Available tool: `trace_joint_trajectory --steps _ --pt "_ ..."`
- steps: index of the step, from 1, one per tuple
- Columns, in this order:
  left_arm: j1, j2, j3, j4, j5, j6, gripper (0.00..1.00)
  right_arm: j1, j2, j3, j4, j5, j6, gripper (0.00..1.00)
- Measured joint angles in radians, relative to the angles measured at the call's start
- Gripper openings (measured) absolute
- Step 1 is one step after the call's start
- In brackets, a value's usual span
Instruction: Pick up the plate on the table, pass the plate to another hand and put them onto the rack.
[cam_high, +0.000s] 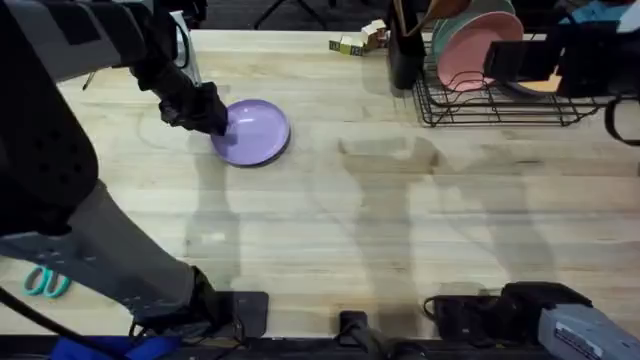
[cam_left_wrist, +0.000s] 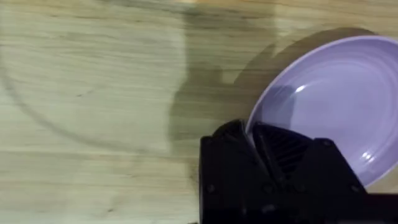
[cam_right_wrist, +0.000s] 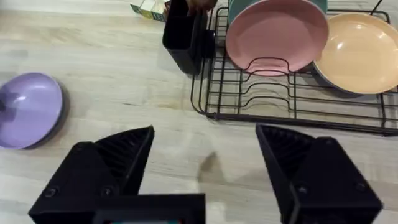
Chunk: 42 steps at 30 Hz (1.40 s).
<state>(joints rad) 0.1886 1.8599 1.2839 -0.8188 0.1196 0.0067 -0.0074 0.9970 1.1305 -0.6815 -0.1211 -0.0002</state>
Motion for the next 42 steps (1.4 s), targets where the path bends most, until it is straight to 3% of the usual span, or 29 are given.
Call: trace_joint_trajectory --steps 8,16,23,32,42 --pt "0.0 0.02 0.018 -0.054 0.159 0.0 0.041 0.0 0.0 0.0 0.001 0.0 0.0 0.996" --pt "-0.006 0.039 0.164 -0.151 0.275 0.001 0.041 0.0 0.0 0.0 0.008 0.0 0.0 0.996" --pt "-0.045 0.038 0.303 -0.221 0.293 0.001 0.041 0.0 0.0 0.0 0.018 0.0 0.007 0.996" --pt "-0.141 -0.041 0.454 -0.263 0.304 -0.013 0.041 0.0 0.0 0.0 0.062 -0.022 0.154 0.996" --pt "-0.192 -0.18 0.533 -0.264 0.333 -0.023 0.041 0.006 0.0 0.0 0.161 -0.247 0.208 0.995"
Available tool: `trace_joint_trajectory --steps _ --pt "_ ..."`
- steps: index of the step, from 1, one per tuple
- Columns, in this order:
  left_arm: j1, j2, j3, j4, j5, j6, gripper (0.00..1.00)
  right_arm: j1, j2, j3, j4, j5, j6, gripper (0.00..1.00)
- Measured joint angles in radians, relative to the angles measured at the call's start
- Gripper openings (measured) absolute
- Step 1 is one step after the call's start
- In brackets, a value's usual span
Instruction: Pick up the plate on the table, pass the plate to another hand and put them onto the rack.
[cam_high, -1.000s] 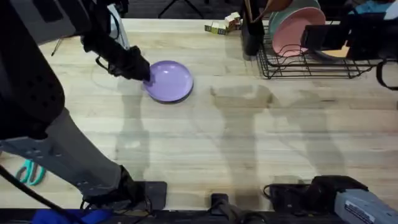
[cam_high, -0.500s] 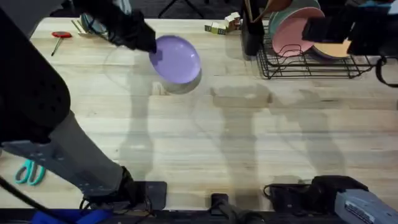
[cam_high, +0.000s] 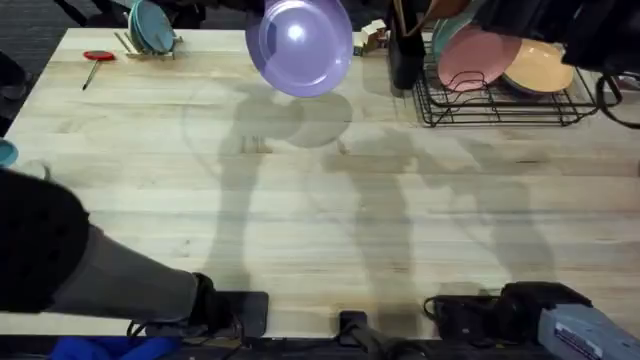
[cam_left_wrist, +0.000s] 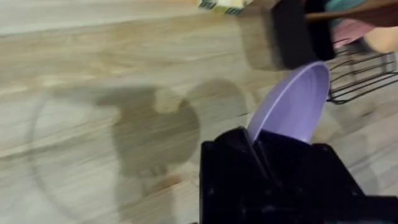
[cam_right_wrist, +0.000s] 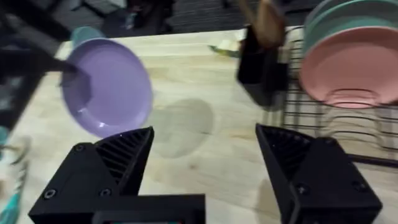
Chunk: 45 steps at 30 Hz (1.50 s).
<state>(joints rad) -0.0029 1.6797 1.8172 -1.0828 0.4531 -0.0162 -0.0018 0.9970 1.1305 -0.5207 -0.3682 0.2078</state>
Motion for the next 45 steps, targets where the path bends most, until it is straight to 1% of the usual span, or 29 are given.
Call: trace_joint_trajectory --steps 3,7,12,17,26,30,35,40,45 --pt "-0.004 -0.017 0.0 -0.002 0.039 0.0 0.041 0.025 0.0 0.0 0.005 -0.043 0.032 0.995" --pt "-0.005 -0.018 0.0 -0.003 0.077 0.0 0.041 0.084 0.0 0.0 0.005 -0.071 0.084 0.995" --pt "-0.005 -0.019 0.0 0.001 0.089 -0.001 0.041 0.155 0.0 0.0 0.017 -0.086 0.169 0.996" --pt "-0.005 -0.018 0.0 0.001 0.096 -0.001 0.041 0.191 0.006 0.0 0.018 -0.093 0.209 0.996" --pt "-0.005 -0.019 0.0 0.002 0.101 0.0 0.041 0.284 0.112 0.001 0.071 -0.093 0.234 0.995" --pt "-0.005 -0.018 0.0 0.01 0.101 0.0 0.041 0.295 0.146 0.001 0.071 -0.093 0.234 0.995" --pt "-0.005 -0.018 0.0 0.011 0.101 -0.001 0.041 0.296 0.153 0.001 0.072 -0.093 0.241 0.995" --pt "-0.005 -0.019 0.0 0.018 0.101 0.0 0.041 0.296 0.153 0.001 0.072 -0.092 0.32 0.995" --pt "-0.005 -0.018 0.0 0.019 0.101 -0.001 0.041 0.296 0.169 0.002 0.081 -0.072 0.365 0.995"
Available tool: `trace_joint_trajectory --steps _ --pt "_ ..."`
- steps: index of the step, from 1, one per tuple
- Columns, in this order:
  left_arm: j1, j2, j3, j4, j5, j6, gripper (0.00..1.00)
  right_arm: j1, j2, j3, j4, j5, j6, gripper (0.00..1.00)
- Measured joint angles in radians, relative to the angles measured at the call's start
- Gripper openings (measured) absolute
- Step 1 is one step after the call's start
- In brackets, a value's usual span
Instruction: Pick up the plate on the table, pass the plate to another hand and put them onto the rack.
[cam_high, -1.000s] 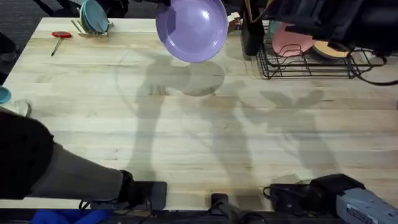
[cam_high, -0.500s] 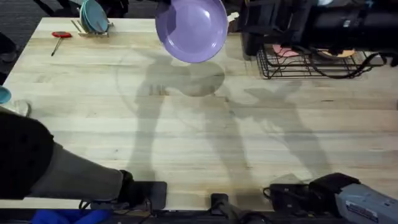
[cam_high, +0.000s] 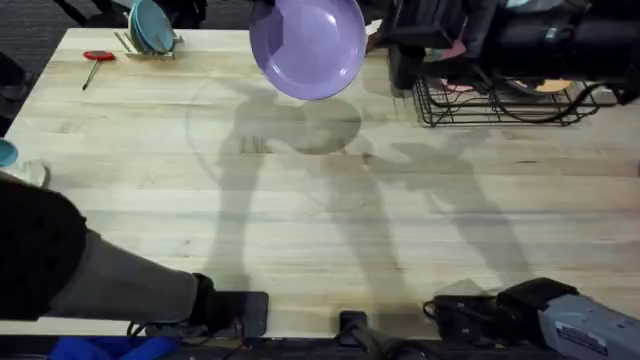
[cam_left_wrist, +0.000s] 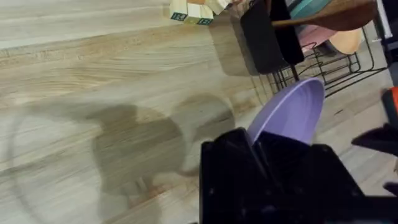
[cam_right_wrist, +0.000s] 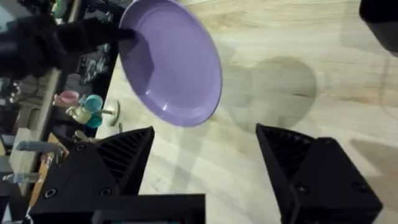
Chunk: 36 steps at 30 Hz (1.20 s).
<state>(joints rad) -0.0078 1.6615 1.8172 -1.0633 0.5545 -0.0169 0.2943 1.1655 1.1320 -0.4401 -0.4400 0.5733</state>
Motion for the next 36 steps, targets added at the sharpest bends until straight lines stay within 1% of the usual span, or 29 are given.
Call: trace_joint_trajectory --steps 14,22,25,29,30,31,32,34,35,36 --pt "0.0 0.0 0.0 0.0 0.0 0.0 0.041 0.031 0.236 0.0 0.168 0.022 0.026 0.996" --pt "0.0 0.0 0.0 0.0 0.0 0.0 0.041 0.077 0.297 0.0 0.261 0.022 0.026 0.995" --pt "0.0 0.0 0.0 0.0 0.0 0.0 0.041 0.084 0.308 0.0 0.283 0.022 0.026 0.974" --pt "0.0 0.0 0.0 0.0 0.0 0.0 0.041 0.085 0.311 0.0 0.284 0.022 0.026 0.809" --pt "0.0 0.0 0.0 0.0 0.0 0.0 0.041 0.085 0.311 0.0 0.283 0.024 0.028 0.557" --pt "0.0 0.0 0.0 0.0 0.0 0.0 0.041 0.085 0.311 0.0 0.283 0.024 0.029 0.479" --pt "0.0 0.0 0.0 0.0 0.0 0.0 0.041 0.085 0.311 0.0 0.283 0.025 0.03 0.224" --pt "0.0 0.0 0.0 0.001 0.0 0.0 0.041 0.085 0.311 0.0 0.283 0.025 0.032 0.068" --pt "0.0 0.0 0.0 0.001 -0.001 0.0 0.041 0.085 0.311 0.0 0.283 0.024 0.032 0.038" --pt "0.001 0.0 0.0 0.001 -0.001 0.0 0.041 0.085 0.311 0.0 0.283 0.024 0.033 0.033"
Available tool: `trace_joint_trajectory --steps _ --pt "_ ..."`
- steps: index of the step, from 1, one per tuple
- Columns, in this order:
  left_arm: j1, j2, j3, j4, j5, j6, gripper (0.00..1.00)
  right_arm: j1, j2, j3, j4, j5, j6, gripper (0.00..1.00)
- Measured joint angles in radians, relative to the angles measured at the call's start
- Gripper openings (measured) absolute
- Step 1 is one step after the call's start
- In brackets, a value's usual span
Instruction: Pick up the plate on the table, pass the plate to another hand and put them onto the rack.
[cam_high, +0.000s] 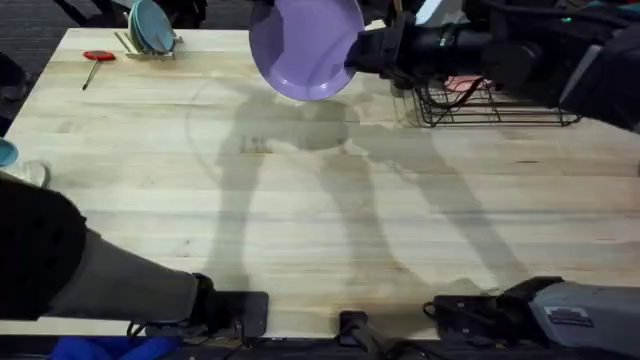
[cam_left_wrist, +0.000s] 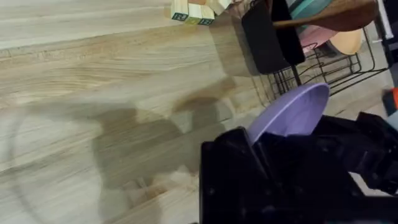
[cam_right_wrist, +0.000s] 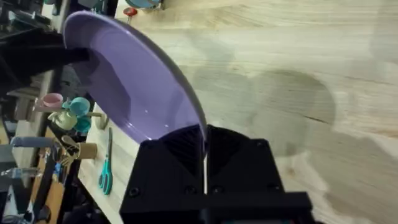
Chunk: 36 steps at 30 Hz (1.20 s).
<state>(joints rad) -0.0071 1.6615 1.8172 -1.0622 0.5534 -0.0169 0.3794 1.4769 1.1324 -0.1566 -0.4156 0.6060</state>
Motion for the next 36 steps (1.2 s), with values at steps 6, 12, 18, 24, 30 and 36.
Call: trace_joint_trajectory --steps 6,12,18,24,30,36 --pt "0.0 0.0 0.0 0.003 0.0 0.0 0.041 0.0 0.0 0.0 0.0 0.0 0.0 0.03" --pt "0.0 0.0 0.0 0.005 0.0 0.014 0.041 0.0 0.0 0.0 0.0 0.0 0.0 0.03" --pt "0.0 -0.01 0.0 0.045 0.004 0.044 0.38 0.0 0.0 0.0 -0.003 0.001 -0.009 0.03" --pt "0.018 -0.103 0.0 0.094 0.005 0.073 0.991 0.0 0.0 0.0 -0.004 0.001 -0.052 0.03" --pt "0.071 -0.234 0.0 0.101 0.005 0.088 0.995 -0.003 0.0 0.0 -0.009 0.002 -0.164 0.03" --pt "0.116 -0.33 0.0 0.086 0.004 0.091 0.995 -0.038 -0.004 0.0 -0.057 0.003 -0.232 0.03"
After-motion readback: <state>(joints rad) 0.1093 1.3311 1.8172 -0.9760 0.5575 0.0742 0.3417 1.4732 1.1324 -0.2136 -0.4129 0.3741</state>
